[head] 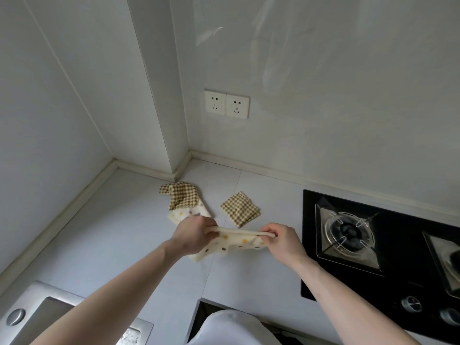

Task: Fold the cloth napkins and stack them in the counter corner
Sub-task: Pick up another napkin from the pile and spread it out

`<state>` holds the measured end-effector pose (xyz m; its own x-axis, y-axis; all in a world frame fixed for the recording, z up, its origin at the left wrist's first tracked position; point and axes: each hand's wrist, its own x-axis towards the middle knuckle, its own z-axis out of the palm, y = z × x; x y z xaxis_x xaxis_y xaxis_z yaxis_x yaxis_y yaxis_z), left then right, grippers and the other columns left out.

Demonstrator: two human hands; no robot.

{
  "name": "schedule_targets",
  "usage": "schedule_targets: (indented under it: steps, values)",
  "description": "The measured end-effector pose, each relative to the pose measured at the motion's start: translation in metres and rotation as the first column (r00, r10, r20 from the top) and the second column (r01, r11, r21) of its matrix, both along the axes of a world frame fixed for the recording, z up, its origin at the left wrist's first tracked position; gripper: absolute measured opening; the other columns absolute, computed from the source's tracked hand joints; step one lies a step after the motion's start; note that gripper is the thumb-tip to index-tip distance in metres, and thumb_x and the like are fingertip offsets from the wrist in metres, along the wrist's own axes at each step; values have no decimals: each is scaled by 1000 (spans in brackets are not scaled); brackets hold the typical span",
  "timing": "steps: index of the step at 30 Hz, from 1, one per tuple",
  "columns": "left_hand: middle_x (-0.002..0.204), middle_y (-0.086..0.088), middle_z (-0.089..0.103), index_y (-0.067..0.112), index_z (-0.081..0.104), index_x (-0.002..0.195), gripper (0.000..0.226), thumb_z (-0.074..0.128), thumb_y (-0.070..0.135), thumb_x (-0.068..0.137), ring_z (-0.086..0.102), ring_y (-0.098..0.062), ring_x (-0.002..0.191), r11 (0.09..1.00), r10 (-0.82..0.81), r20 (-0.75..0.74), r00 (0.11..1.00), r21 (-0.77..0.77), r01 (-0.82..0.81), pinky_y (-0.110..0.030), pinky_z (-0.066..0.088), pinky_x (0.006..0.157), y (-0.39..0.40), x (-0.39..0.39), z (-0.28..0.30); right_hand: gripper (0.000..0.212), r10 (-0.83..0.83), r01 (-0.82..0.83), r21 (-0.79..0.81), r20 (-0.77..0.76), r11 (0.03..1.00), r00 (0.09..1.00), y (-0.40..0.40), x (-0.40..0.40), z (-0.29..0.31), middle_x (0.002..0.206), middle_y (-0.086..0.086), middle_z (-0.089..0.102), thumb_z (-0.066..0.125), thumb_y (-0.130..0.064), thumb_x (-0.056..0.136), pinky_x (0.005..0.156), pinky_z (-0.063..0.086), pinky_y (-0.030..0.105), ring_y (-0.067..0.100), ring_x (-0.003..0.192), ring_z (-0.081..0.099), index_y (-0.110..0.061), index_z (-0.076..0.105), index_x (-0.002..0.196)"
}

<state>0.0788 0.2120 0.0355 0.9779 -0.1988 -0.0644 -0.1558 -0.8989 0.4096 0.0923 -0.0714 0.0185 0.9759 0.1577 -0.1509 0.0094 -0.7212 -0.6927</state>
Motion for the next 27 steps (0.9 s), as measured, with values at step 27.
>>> schedule_targets:
  steps: [27]
  values:
    - [125,17,65,32,68,111,19,55,34,97,58,-16,116,992,-30,-237,971,111,57,-29,47,97,-10,-106,-130,23,-188,119,-281,-233,952,954,-36,-120,-109,108,-16,65,68,-18,91,73,40,12,3,99,59,-40,64,93]
